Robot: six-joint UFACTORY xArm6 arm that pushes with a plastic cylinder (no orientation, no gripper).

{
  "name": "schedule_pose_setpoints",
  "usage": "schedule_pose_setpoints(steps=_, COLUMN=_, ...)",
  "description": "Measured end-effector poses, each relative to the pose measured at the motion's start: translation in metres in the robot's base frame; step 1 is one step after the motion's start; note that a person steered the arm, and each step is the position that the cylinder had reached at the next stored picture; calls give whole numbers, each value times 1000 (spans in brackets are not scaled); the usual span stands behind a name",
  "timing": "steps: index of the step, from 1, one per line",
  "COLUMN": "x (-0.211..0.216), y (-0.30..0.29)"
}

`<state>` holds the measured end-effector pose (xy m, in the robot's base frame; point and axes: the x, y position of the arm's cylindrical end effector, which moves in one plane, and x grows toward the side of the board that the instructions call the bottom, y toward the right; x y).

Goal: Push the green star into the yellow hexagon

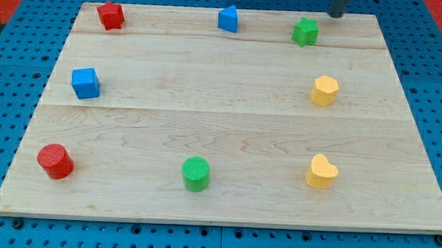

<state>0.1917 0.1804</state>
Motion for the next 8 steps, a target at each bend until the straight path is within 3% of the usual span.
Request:
schedule_pose_setpoints(steps=2, x=0, y=-43)
schedule_pose_setpoints(steps=8, x=25, y=-45)
